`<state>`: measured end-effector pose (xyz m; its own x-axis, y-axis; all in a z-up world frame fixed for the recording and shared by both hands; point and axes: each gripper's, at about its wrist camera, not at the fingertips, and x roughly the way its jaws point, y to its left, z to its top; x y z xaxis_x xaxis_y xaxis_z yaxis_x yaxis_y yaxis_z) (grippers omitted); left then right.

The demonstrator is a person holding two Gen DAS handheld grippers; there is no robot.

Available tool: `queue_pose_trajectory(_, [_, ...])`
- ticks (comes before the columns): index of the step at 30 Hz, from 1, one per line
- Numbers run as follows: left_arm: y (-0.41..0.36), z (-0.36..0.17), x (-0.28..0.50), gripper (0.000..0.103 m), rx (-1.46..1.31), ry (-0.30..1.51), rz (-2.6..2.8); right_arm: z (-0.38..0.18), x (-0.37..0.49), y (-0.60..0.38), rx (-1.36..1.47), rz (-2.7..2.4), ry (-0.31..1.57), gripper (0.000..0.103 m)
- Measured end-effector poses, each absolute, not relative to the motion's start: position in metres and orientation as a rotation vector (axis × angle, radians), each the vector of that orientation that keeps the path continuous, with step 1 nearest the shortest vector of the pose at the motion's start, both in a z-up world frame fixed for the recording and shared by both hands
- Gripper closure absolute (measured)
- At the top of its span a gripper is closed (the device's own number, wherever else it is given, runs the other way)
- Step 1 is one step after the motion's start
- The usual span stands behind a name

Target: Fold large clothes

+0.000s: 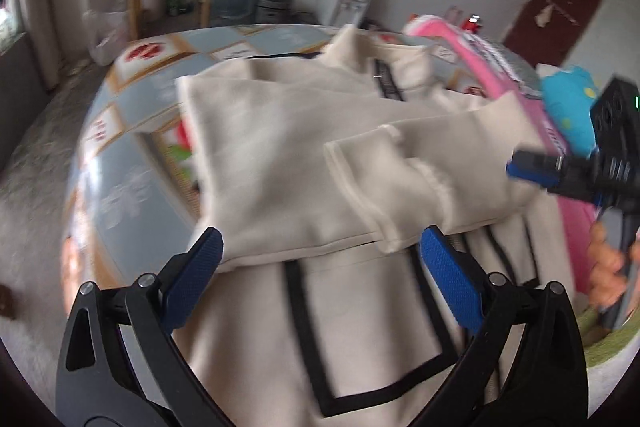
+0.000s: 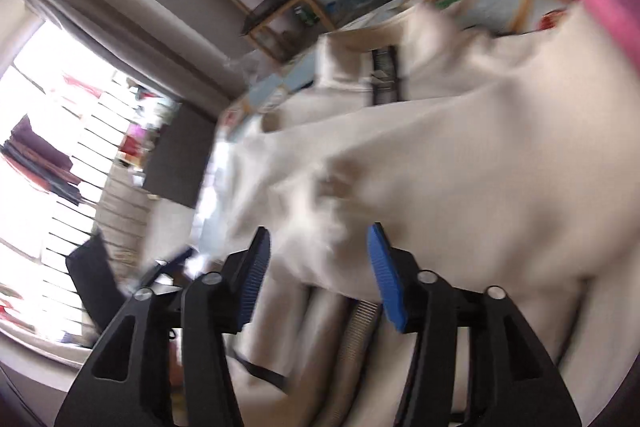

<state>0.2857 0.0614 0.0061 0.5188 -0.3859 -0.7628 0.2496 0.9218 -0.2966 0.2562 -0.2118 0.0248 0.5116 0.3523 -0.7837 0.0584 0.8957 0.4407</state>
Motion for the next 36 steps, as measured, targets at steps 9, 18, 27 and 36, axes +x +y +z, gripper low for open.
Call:
queue_pose_trajectory(9, [0.008, -0.020, 0.339, 0.041, -0.200, 1.103, -0.402, -0.028, 0.200, -0.238, 0.291, -0.034, 1.085, 0.049])
queue_pose_trajectory(18, [-0.012, -0.033, 0.360, 0.096, -0.133, 1.149, -0.341, -0.032, 0.191, -0.237, 0.257, -0.033, 1.030, 0.050])
queue_pose_trajectory(27, [0.036, 0.073, 0.361, 0.097, -0.204, 0.960, -0.387, -0.033, 0.191, -0.240, 0.259, -0.009, 1.027, 0.050])
queue_pose_trajectory(36, [0.098, 0.005, 0.388, 0.097, -0.214, 1.136, -0.166, -0.034, 0.192, -0.238, 0.235, -0.014, 1.031, 0.050])
